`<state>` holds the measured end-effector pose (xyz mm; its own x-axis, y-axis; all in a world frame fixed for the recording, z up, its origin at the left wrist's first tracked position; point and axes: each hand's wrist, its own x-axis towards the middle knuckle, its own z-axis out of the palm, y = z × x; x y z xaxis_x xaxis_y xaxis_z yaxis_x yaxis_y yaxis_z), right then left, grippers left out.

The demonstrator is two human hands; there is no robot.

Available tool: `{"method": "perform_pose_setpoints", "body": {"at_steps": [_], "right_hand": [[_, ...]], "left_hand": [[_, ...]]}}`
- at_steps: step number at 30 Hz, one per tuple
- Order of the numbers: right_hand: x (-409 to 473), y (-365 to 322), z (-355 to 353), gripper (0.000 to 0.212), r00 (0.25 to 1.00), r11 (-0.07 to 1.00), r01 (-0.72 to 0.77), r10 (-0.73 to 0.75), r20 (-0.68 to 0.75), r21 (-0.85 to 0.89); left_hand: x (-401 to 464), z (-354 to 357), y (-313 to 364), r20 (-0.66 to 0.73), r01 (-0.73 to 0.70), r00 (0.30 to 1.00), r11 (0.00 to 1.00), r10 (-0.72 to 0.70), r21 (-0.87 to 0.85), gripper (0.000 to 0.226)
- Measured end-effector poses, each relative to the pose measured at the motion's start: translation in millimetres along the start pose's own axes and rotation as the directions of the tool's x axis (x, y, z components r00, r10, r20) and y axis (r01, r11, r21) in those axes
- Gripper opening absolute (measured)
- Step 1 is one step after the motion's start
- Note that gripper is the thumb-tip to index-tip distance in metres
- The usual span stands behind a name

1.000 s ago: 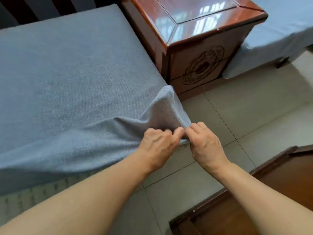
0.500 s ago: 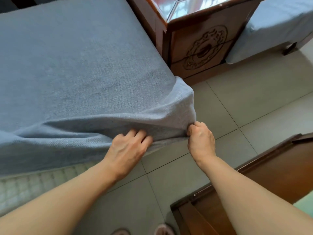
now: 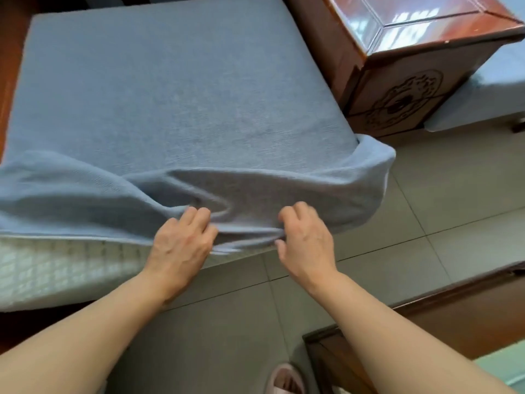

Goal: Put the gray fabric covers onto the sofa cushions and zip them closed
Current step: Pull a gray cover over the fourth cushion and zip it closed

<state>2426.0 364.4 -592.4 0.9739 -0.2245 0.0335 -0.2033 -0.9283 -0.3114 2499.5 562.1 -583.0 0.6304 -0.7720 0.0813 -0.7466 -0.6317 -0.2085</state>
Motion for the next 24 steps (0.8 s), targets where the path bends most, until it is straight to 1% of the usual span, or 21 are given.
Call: {"method": "perform_pose_setpoints", "body": {"at_steps": [2, 4, 5, 6, 7, 8, 9, 12, 14, 15, 18, 21, 24], "right_hand": [[0, -32, 9, 0.053, 0.988, 0.989, 0.144, -0.141, 0.062, -0.046], [-2, -57, 22, 0.061, 0.977, 0.966, 0.211, -0.203, 0.067, -0.149], [-1, -64, 28, 0.061, 0.978, 0.957, 0.211, -0.206, 0.046, -0.200], [1, -69, 33, 0.055, 0.977, 0.948, 0.206, -0.212, 0.004, -0.241], [3, -70, 38, 0.041, 0.971, 0.936, 0.203, -0.230, -0.064, -0.287], [4, -70, 43, 0.025, 0.961, 0.924, 0.201, -0.250, -0.118, -0.324], [5, -65, 46, 0.019, 0.947, 0.910, 0.206, -0.278, -0.162, -0.360], [8, -60, 58, 0.022, 0.906, 0.839, 0.268, -0.386, -0.172, -0.473], [7, -62, 61, 0.015, 0.897, 0.847, 0.263, -0.390, -0.206, -0.462], [6, -64, 62, 0.013, 0.895, 0.868, 0.249, -0.376, -0.240, -0.430], [-5, -63, 67, 0.016, 0.878, 0.890, 0.260, -0.379, -0.293, -0.374], [-25, -56, 77, 0.013, 0.871, 0.877, 0.314, -0.418, -0.257, -0.363], [-40, -54, 86, 0.010, 0.894, 0.882, 0.304, -0.395, -0.213, -0.361]], "left_hand": [[-18, 1, -14, 0.000, 0.036, 0.999, 0.999, -0.036, 0.019, 0.021], [-32, -1, -21, 0.031, 0.095, 0.995, 0.996, -0.095, 0.005, 0.005], [-35, -1, -21, 0.075, 0.121, 0.990, 0.993, -0.119, -0.015, 0.016], [-39, 2, -21, 0.109, 0.126, 0.987, 0.992, -0.122, -0.032, 0.031], [-41, 3, -22, 0.148, 0.148, 0.979, 0.988, -0.139, -0.052, 0.042], [-42, 6, -23, 0.137, 0.151, 0.981, 0.986, -0.140, -0.069, 0.044], [-41, 7, -23, 0.123, 0.141, 0.984, 0.987, -0.131, -0.079, 0.039], [-35, 13, -28, -0.031, 0.104, 0.994, 0.988, -0.108, -0.110, 0.007], [-32, 14, -30, -0.071, 0.099, 0.991, 0.983, -0.111, -0.157, 0.022], [-33, 13, -31, -0.078, 0.099, 0.990, 0.979, -0.114, -0.176, 0.025], [-47, 15, -25, -0.093, 0.038, 0.994, 0.975, -0.060, -0.218, 0.026], [-65, 17, -15, -0.047, 0.012, 0.999, 0.967, -0.025, -0.256, 0.030], [-66, 28, -10, -0.042, 0.012, 0.999, 0.976, -0.021, -0.216, 0.024]]}}
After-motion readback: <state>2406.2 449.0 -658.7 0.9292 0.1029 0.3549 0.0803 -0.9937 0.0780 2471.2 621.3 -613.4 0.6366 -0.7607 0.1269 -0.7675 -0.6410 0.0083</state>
